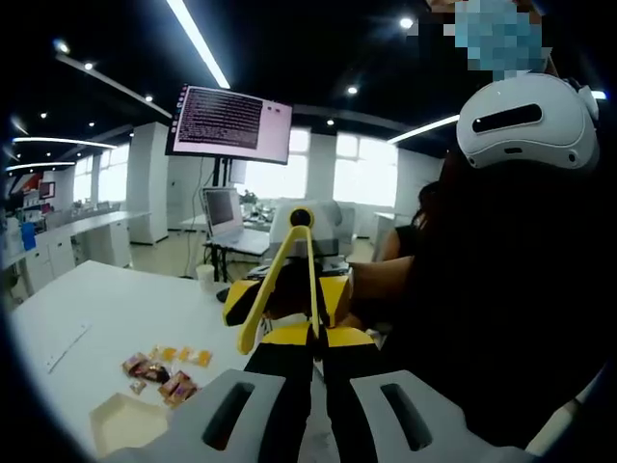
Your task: Place the target food into the container with the food tongs after gripping and lifting it, then release it inside without dropping or visibly crushing the food.
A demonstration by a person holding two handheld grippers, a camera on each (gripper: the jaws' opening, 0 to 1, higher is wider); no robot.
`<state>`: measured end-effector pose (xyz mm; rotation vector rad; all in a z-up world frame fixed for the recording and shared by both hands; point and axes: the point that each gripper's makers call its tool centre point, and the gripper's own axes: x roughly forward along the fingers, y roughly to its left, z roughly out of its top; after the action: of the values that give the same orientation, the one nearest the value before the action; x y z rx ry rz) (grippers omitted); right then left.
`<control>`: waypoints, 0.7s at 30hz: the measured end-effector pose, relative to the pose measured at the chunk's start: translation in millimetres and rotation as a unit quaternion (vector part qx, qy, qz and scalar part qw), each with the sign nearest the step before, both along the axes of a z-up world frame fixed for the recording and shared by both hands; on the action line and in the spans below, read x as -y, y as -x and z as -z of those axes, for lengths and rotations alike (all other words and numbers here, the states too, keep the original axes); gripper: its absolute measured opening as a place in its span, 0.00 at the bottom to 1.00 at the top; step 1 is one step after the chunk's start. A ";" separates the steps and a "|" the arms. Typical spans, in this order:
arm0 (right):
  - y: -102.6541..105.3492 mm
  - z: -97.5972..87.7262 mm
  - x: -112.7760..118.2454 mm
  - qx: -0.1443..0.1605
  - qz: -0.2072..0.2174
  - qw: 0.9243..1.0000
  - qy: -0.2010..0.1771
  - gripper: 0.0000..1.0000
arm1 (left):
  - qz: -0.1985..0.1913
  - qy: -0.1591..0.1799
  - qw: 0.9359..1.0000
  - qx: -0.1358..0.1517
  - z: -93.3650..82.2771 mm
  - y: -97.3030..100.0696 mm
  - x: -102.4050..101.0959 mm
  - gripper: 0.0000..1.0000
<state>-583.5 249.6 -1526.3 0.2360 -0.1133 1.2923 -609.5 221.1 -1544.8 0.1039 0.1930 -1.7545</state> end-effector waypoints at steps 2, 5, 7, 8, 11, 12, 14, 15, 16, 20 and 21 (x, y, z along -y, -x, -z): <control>-1.0 -0.8 -0.6 0.001 -0.001 1.000 -0.002 0.33 | 0.000 -0.003 1.000 0.004 -0.4 -0.6 -0.5 0.00; -2.8 -3.1 -0.6 0.005 0.000 1.000 -0.007 0.33 | -0.002 -0.005 1.000 0.011 -2.7 -2.3 -0.8 0.00; -4.3 -4.3 -0.4 0.009 0.002 1.000 -0.008 0.32 | -0.005 -0.006 1.000 0.021 -3.2 -6.0 -1.6 0.00; -4.2 -4.9 -0.7 0.010 0.001 1.000 -0.009 0.31 | -0.005 -0.006 1.000 0.021 -3.5 -6.2 -1.5 0.00; -5.3 -6.0 -0.3 0.017 0.001 1.000 -0.010 0.29 | -0.011 -0.004 1.000 0.028 -3.8 -8.6 -0.5 0.00; -5.8 -6.3 0.1 0.017 0.002 1.000 -0.011 0.29 | -0.013 -0.002 0.999 0.029 -4.0 -9.1 0.0 0.00; -8.8 -5.4 1.3 0.018 0.011 1.000 -0.008 0.28 | -0.027 -0.003 0.999 0.038 -2.5 -13.6 1.6 0.00; -9.8 -5.3 1.6 0.018 0.013 1.000 -0.009 0.28 | -0.031 0.000 0.999 0.036 -2.3 -15.1 2.1 0.01; -10.4 -4.9 1.7 0.018 0.014 1.000 -0.007 0.27 | -0.033 0.000 0.999 0.033 -1.6 -15.9 2.4 0.01; -14.1 -2.2 1.5 0.028 0.027 0.999 0.006 0.27 | -0.050 0.003 0.998 0.031 3.0 -22.2 1.5 0.02; -15.6 -0.7 1.9 0.033 0.032 0.999 0.013 0.26 | -0.057 0.002 0.998 0.035 4.6 -24.0 1.0 0.04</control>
<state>-567.9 247.7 -1525.6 0.1661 -0.1599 1.2377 -585.5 220.1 -1549.4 0.1485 0.1409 -1.6355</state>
